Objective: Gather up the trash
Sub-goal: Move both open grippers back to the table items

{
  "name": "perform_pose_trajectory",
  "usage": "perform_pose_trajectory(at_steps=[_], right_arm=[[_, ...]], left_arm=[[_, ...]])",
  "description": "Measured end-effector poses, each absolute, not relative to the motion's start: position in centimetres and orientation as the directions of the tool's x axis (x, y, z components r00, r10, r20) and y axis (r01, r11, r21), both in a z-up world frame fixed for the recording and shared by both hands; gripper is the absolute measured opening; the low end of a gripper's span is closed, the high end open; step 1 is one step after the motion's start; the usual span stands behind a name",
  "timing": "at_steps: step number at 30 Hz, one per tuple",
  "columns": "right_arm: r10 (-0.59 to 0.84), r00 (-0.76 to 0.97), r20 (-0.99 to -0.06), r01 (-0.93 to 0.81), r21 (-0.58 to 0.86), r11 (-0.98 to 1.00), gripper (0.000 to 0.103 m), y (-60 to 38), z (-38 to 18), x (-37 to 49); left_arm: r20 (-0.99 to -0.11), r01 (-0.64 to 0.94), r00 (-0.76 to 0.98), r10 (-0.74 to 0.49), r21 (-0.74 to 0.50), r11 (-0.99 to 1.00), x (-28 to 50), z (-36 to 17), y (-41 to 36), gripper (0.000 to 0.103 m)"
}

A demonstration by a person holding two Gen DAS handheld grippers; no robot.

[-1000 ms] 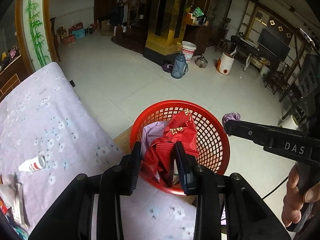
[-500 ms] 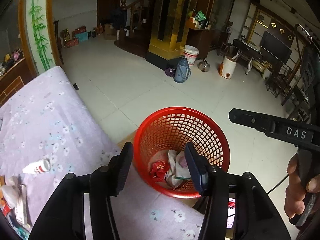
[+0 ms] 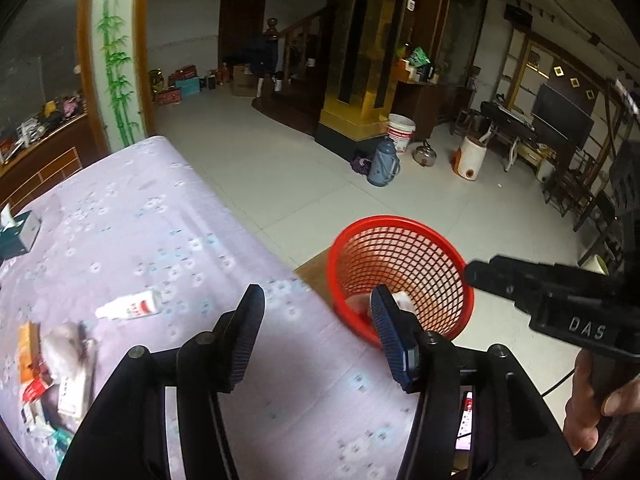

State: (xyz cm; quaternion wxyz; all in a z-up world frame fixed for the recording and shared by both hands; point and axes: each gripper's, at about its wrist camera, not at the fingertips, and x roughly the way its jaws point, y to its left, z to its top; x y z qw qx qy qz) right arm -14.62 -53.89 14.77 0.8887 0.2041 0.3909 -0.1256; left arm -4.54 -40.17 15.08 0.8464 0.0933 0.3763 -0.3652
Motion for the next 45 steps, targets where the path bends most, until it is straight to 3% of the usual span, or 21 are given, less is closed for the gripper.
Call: perform_pose_trajectory(at_steps=[18, 30, 34, 45], right_arm=[[0.100, 0.553, -0.827, 0.183, 0.239, 0.954, 0.049, -40.2, 11.3, -12.4], [0.160, 0.506, -0.847, 0.090, 0.237, 0.967, 0.051, -33.3, 10.0, -9.8], [0.161, 0.508, -0.846, 0.081, 0.232, 0.969, 0.054, -32.1, 10.2, -9.3], [0.131, 0.506, -0.853, 0.095, 0.206, 0.974, 0.055, -31.0, 10.5, -8.6]], left_arm=[[-0.735, 0.544, 0.486, -0.473, -0.169, 0.822, -4.8, 12.7, -25.5, 0.054], [-0.792, 0.328, 0.506, -0.342, -0.190, 0.925, -3.9, 8.9, -12.7, 0.055], [-0.808, 0.275, 0.515, -0.286, -0.160, 0.948, -2.9, 7.4, -8.2, 0.069], [-0.869, 0.286, 0.423, -0.258, -0.142, 0.948, 0.4, 2.3, -6.7, 0.071]])
